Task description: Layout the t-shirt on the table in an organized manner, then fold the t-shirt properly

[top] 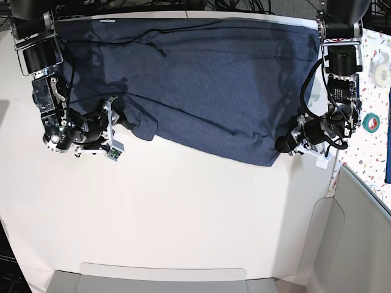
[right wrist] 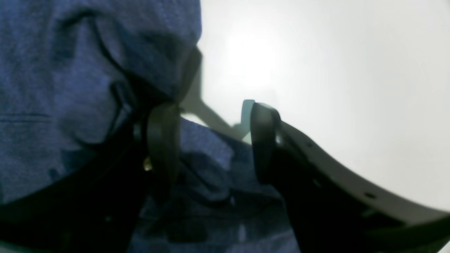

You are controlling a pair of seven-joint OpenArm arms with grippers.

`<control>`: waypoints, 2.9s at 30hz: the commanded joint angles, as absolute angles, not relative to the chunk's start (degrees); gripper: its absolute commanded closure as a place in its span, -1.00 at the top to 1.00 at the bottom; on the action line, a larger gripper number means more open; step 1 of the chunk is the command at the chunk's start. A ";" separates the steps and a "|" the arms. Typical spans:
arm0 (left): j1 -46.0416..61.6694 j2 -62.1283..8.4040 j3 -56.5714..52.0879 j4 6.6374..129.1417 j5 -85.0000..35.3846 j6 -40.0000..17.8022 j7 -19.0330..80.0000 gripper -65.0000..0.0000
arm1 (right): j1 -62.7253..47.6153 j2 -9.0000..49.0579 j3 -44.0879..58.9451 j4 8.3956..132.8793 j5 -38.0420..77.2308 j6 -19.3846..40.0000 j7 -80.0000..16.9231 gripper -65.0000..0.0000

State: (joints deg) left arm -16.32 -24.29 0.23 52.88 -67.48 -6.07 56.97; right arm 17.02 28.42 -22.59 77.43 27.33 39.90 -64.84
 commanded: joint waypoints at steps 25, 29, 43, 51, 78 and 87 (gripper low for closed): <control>-16.13 -24.92 0.04 52.70 -66.15 -4.88 58.24 -1.00 | 13.58 27.30 -15.96 71.69 19.74 38.90 -72.40 -1.00; -16.04 -24.92 0.04 52.70 -66.15 -4.88 58.24 -1.00 | 13.93 26.86 -1.27 69.58 19.65 38.90 -72.48 -1.00; -16.04 -24.84 0.04 52.70 -66.15 -4.88 58.24 -1.00 | 16.57 26.33 3.74 63.69 18.68 38.90 -68.00 -1.00; -16.04 -24.84 0.04 52.70 -66.15 -4.88 58.24 -1.00 | 16.04 23.16 6.02 71.16 18.95 38.90 -67.56 -0.77; -15.43 -24.66 -0.04 52.70 -66.15 -4.88 58.24 -1.00 | 14.73 15.25 2.59 81.71 18.51 38.99 -67.74 0.15; -15.34 -24.66 -0.04 52.70 -66.15 -4.88 58.24 -1.00 | 16.31 15.78 2.86 79.52 18.42 35.74 -67.74 -1.00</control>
State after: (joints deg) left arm -15.81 -24.32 -0.01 53.01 -67.70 -5.63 58.37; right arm 14.83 15.18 2.74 78.85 19.11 36.10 -68.07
